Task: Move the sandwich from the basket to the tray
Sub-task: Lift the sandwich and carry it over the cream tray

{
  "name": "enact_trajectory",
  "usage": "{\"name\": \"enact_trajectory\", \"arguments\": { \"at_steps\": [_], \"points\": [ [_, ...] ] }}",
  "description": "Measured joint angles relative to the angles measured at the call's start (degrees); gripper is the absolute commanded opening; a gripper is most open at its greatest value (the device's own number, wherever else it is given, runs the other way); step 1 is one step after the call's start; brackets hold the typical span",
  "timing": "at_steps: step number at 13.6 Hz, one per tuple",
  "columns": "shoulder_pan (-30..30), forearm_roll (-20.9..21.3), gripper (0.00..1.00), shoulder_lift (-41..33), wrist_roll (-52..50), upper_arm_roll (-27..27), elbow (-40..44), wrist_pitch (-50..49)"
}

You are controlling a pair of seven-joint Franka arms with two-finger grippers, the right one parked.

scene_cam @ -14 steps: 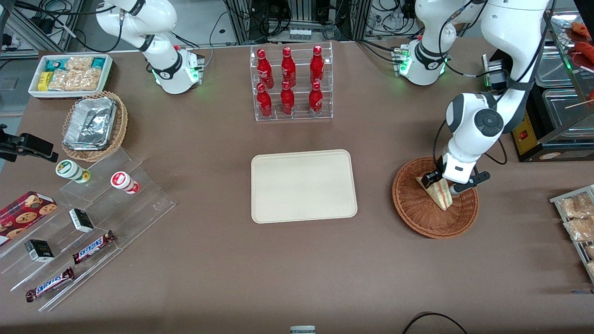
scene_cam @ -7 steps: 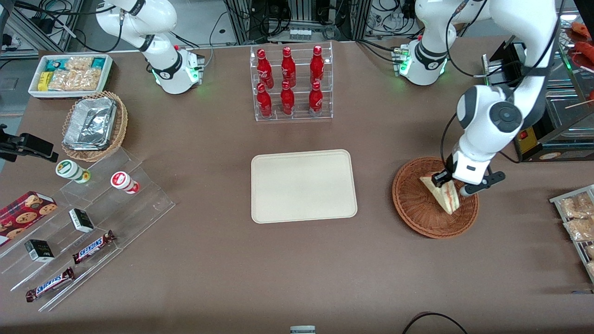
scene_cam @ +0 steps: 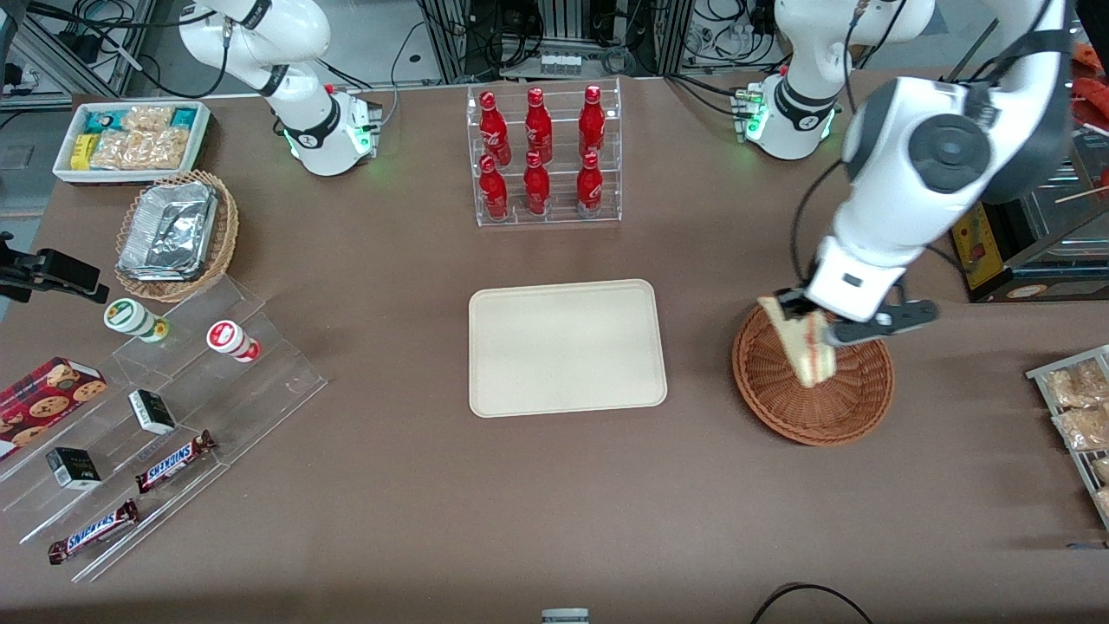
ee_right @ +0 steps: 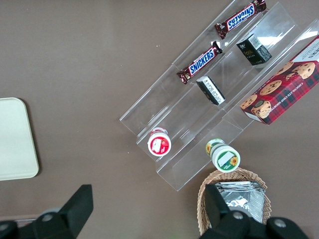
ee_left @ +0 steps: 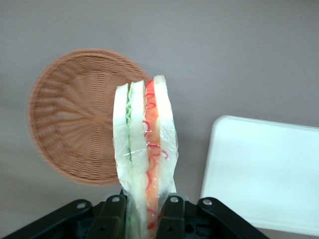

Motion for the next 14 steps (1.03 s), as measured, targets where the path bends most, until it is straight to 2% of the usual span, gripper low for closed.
{"name": "enact_trajectory", "arguments": {
  "at_steps": [4,7,11,14],
  "points": [
    [-10.1,0.0,0.00,5.9,-2.7,-0.3,4.4,0.0],
    [-16.2,0.0,0.00,13.1,-5.4,-0.3,8.8,0.7],
    [-22.1,0.0,0.00,23.4,-6.4,-0.3,14.7,5.3],
    [-24.6,0.2,0.00,28.7,-7.2,-0.2,16.0,10.8]
  ]
}}
